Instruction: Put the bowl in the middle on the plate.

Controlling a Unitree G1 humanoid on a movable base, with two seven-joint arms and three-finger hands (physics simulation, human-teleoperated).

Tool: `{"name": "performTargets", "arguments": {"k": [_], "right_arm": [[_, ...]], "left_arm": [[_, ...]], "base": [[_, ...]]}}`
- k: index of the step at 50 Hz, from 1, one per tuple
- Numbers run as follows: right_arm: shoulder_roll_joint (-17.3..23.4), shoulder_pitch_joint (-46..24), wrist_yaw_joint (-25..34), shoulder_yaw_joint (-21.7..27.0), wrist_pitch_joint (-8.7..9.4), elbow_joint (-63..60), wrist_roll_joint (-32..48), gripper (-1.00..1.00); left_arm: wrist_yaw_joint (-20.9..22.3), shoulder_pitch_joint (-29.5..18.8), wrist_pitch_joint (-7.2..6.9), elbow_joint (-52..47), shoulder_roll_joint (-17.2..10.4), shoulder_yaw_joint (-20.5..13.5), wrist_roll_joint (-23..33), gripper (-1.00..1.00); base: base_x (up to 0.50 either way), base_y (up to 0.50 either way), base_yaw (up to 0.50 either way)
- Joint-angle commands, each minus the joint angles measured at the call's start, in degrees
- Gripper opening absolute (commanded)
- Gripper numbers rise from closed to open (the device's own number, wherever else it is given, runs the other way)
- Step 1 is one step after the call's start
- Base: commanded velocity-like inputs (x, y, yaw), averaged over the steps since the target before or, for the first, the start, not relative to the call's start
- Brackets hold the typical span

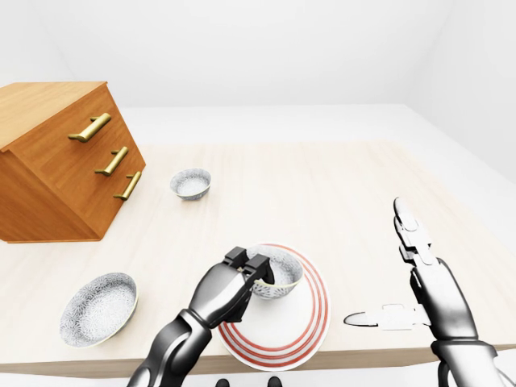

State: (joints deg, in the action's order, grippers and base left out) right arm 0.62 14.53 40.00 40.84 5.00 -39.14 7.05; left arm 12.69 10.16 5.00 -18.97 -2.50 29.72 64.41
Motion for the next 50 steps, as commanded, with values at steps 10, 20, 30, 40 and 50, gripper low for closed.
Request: {"name": "performTargets", "arguments": {"k": [10,20,30,40,50], "right_arm": [[0.00,0.12,0.00,-0.30,0.00,0.50,-0.05,1.00],[0.21,-0.03,0.00,-0.06,0.00,-0.26,-0.17,1.00],[0.09,0.05,0.00,0.05,0.00,-0.27,-0.19,1.00],[0.04,0.04,0.00,0.26,0.00,-0.97,-0.15,1.00],[0.05,-0.06,0.00,0.10,0.00,-0.17,-0.03,1.00]], "left_arm": [[-2.82,-0.33,0.00,2.62,0.12,0.15,-0.59,-1.00],[-2.15,-0.72,0.00,2.56,0.38,-0.12,-0.57,-1.00],[-2.35,-0.65,0.00,3.07,0.42,-0.28,-0.39,-1.00],[-2.60,0.06,0.00,2.73,0.37,0.27,-0.22,-1.00],[-2.99,0.09,0.00,2.80,0.05,0.13,-0.66,-1.00]], "base": [[0.00,0.00,0.00],[0.00,0.00,0.00],[0.00,0.00,0.00],[0.00,0.00,0.00],[0.00,0.00,0.00]]}}
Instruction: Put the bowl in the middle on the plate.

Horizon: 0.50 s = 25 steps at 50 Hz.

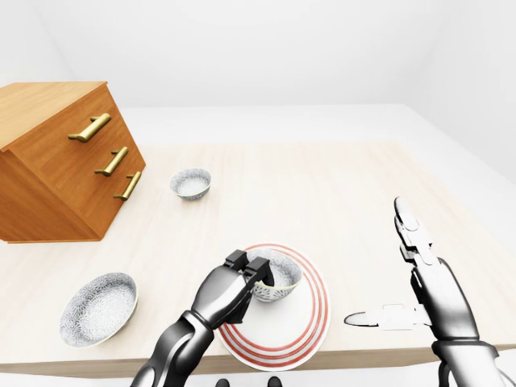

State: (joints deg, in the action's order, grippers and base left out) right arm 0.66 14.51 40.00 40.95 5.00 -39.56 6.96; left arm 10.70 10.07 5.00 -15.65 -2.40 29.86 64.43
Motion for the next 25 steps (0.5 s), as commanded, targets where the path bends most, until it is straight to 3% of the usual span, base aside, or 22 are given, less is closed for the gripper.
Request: {"name": "performTargets", "arguments": {"k": [1,25], "right_arm": [[-0.02,-0.09,0.00,-0.11,0.00,0.70,0.11,1.00],[0.03,0.05,0.00,-0.38,0.00,1.01,0.03,1.00]], "left_arm": [[-0.99,0.14,0.00,-0.52,-0.07,-0.09,-0.77,-1.00],[-1.59,0.39,0.00,0.04,-0.11,0.33,-1.04,-1.00]], "base": [[0.00,0.00,0.00],[0.00,0.00,0.00]]}}
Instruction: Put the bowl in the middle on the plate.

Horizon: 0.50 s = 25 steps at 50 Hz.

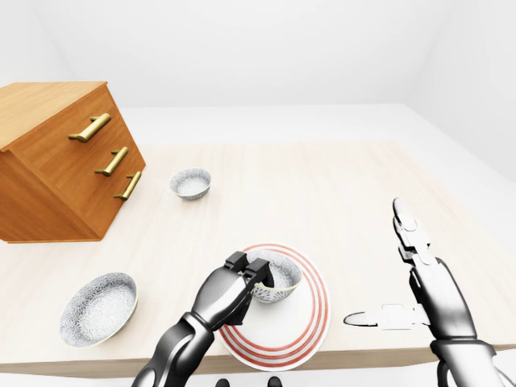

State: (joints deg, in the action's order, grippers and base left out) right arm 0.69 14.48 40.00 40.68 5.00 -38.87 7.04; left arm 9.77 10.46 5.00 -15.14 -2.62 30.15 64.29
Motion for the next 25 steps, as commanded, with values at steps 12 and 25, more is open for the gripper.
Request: {"name": "performTargets", "arguments": {"k": [12,25], "right_arm": [[0.04,0.04,0.00,0.00,0.00,0.10,-0.08,1.00],[0.17,-0.04,0.00,0.15,0.00,0.63,-0.18,1.00]], "left_arm": [[-1.15,-0.23,0.00,0.75,0.01,-0.70,-1.24,-1.00],[-0.80,0.03,0.00,0.39,-0.06,-1.15,-1.27,-1.00]], "base": [[0.00,0.00,0.00],[0.00,0.00,0.00]]}}
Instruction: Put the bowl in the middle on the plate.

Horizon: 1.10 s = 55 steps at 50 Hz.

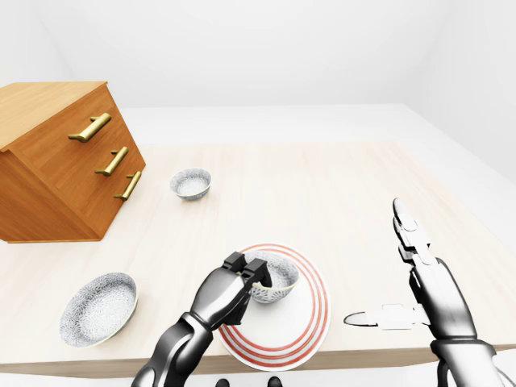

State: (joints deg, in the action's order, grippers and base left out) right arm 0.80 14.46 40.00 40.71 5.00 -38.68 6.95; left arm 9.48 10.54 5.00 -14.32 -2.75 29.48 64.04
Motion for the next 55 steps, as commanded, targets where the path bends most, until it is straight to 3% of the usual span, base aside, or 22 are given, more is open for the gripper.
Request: {"name": "performTargets", "arguments": {"k": [1,8,10,11,12,13,17,18,19,20,21,22,24,49,55], "right_arm": [[0.08,-0.04,0.00,0.11,0.00,0.52,-0.09,1.00],[0.15,-0.09,0.00,0.14,0.00,0.15,-0.09,1.00],[0.13,-0.09,0.00,0.05,0.00,0.44,0.00,1.00],[0.14,-0.09,0.00,0.04,0.00,0.48,0.00,1.00],[0.18,-0.15,0.00,0.06,0.00,0.61,-0.05,1.00],[0.22,-0.17,0.00,0.07,0.00,0.60,-0.07,1.00],[0.09,-0.09,0.00,-0.17,0.00,1.23,0.04,1.00],[0.05,0.00,0.00,-0.26,0.00,1.20,0.04,1.00],[0.05,0.01,0.00,-0.27,0.00,1.19,0.03,1.00],[0.10,-0.02,0.00,-0.23,0.00,1.18,-0.01,1.00],[0.24,-0.05,0.00,-0.09,0.00,0.69,-0.12,1.00],[0.10,0.01,0.00,-0.22,0.00,1.03,-0.03,1.00],[0.28,-0.07,0.00,-0.08,0.00,0.62,-0.14,1.00],[0.30,-0.25,0.00,0.39,0.00,-1.91,0.12,1.00],[0.30,-0.34,0.00,0.33,0.00,-1.33,0.25,1.00]], "left_arm": [[-0.55,-0.06,0.00,-0.33,0.08,-0.52,-1.02,-1.00],[-0.65,0.04,0.00,-0.42,0.05,-0.40,-0.82,-1.00],[-0.68,-0.23,0.00,-0.37,0.14,-0.71,-0.93,-0.80],[-0.28,-0.25,0.00,-0.74,0.15,-0.87,-1.07,-0.34],[-0.09,-0.23,0.00,-0.93,0.11,-0.87,-1.09,-0.36],[0.04,-0.11,0.00,-1.16,0.19,-0.77,-0.99,-0.75],[-0.11,0.02,0.00,-1.19,0.20,-0.59,-0.98,-0.78],[-0.36,-0.04,0.00,-0.98,0.18,-0.62,-0.91,-0.56],[-0.38,-0.05,0.00,-0.96,0.18,-0.62,-0.91,-0.56],[-0.21,0.12,0.00,-1.44,0.23,-0.55,-0.85,0.10],[-0.24,0.12,0.00,-1.50,0.21,-0.53,-0.88,0.36],[-0.19,0.11,0.00,-1.66,0.19,-0.57,-0.90,0.74],[-0.20,0.07,-0.16,-1.86,0.12,-0.55,-0.80,1.00],[1.86,-0.90,-1.48,-4.08,0.44,-1.89,-2.02,1.00],[4.37,-1.38,-2.19,-6.19,0.37,-3.36,-2.69,1.00]], "base": [[0.00,0.00,0.00],[0.00,0.00,0.00],[0.00,0.00,0.00],[0.00,0.00,0.00],[0.00,0.00,0.00],[0.00,0.00,0.00],[0.00,0.00,0.00],[0.00,0.00,0.00],[0.00,0.00,0.00],[0.00,0.00,0.00],[0.00,0.00,0.00],[0.00,0.00,0.00],[0.00,0.00,0.00],[0.00,0.00,0.00],[0.00,0.00,0.00]]}}
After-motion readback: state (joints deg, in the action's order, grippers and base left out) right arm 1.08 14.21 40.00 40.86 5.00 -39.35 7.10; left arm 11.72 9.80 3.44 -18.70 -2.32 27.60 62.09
